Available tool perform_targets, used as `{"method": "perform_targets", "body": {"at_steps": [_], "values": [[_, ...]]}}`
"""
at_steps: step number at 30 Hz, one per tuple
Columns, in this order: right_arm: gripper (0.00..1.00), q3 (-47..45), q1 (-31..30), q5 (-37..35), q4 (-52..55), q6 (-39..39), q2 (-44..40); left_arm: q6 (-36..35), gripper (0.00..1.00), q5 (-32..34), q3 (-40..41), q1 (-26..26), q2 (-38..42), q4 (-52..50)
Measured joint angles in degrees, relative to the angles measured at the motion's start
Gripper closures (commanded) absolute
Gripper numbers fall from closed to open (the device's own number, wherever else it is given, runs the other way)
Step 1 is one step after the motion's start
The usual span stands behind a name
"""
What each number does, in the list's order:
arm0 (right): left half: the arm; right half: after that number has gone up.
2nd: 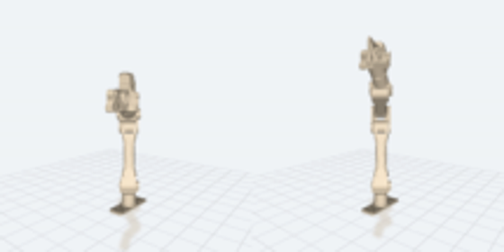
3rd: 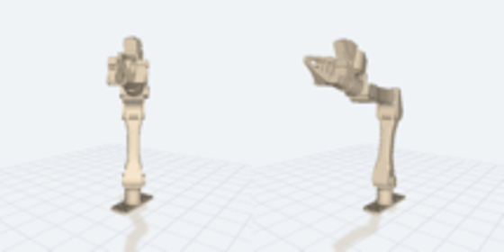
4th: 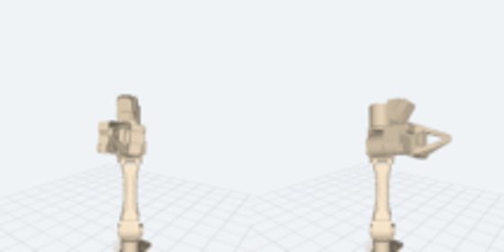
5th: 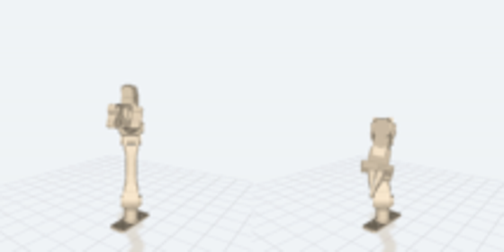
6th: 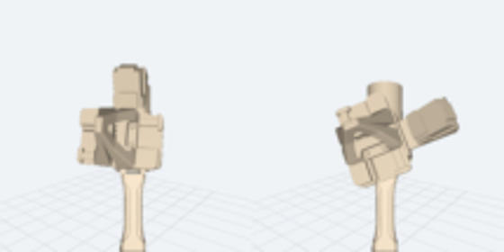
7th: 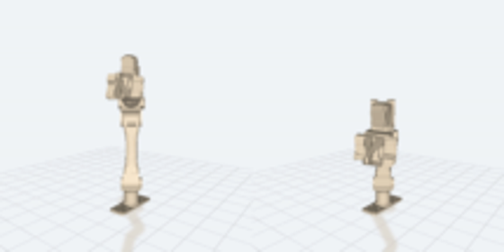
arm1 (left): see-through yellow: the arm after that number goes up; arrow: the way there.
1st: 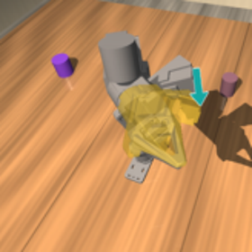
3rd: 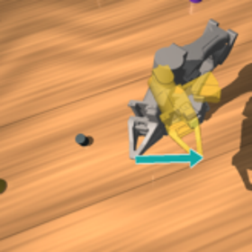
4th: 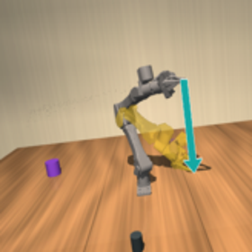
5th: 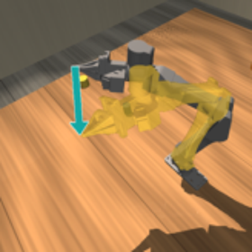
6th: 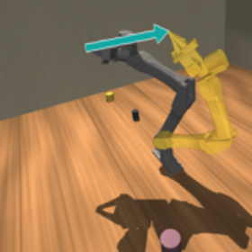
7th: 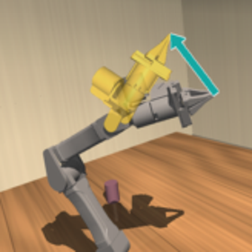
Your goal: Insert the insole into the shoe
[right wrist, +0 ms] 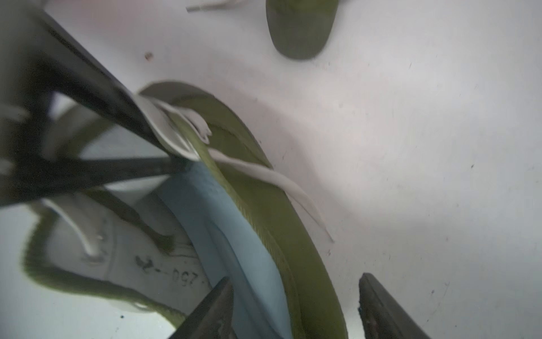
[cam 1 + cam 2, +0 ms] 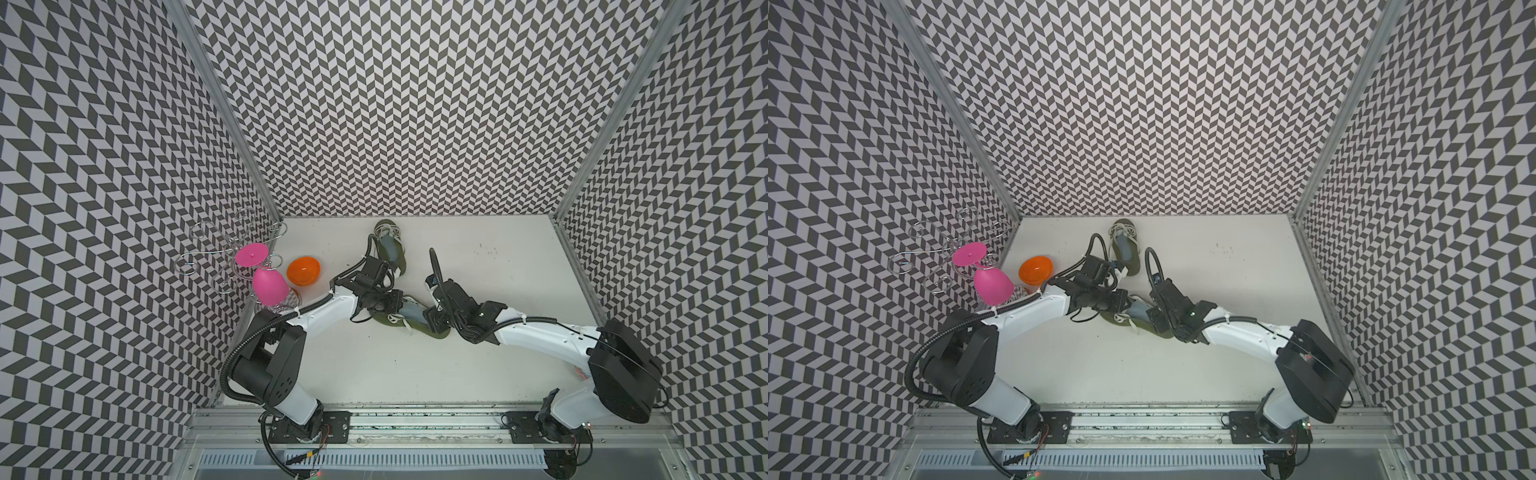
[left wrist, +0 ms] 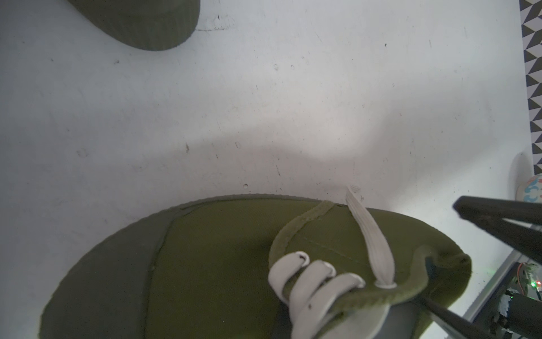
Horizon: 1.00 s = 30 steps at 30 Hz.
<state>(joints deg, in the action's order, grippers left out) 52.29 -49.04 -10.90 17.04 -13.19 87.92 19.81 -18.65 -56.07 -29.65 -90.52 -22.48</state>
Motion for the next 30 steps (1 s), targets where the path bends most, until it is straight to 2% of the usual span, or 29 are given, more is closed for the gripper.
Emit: {"method": "perform_targets", "body": {"at_steps": [7, 12, 17, 23, 30], "values": [[0.34, -0.33, 3.91, 0.46, 5.66, -1.86, 0.74, -0.04, 0.99, 3.06, -0.22, -0.02, 0.00, -0.96], [0.36, 3.02, 7.08, 0.39, 8.79, -2.25, 5.18, -0.22, 1.00, 5.35, -0.24, -0.94, 0.00, -1.79], [0.36, 7.98, 7.32, 1.38, 10.93, -1.33, 11.37, 0.26, 1.00, 7.13, -0.31, -2.69, 0.48, -1.77], [0.38, 10.97, 7.08, 7.43, 11.50, -1.27, 12.09, 1.16, 1.00, 7.15, -0.31, -4.13, 0.85, -1.40], [0.43, 8.92, 7.17, 6.27, 11.39, -0.20, 11.98, 1.31, 1.00, 8.41, -1.20, -4.52, 0.85, -2.84]]}}
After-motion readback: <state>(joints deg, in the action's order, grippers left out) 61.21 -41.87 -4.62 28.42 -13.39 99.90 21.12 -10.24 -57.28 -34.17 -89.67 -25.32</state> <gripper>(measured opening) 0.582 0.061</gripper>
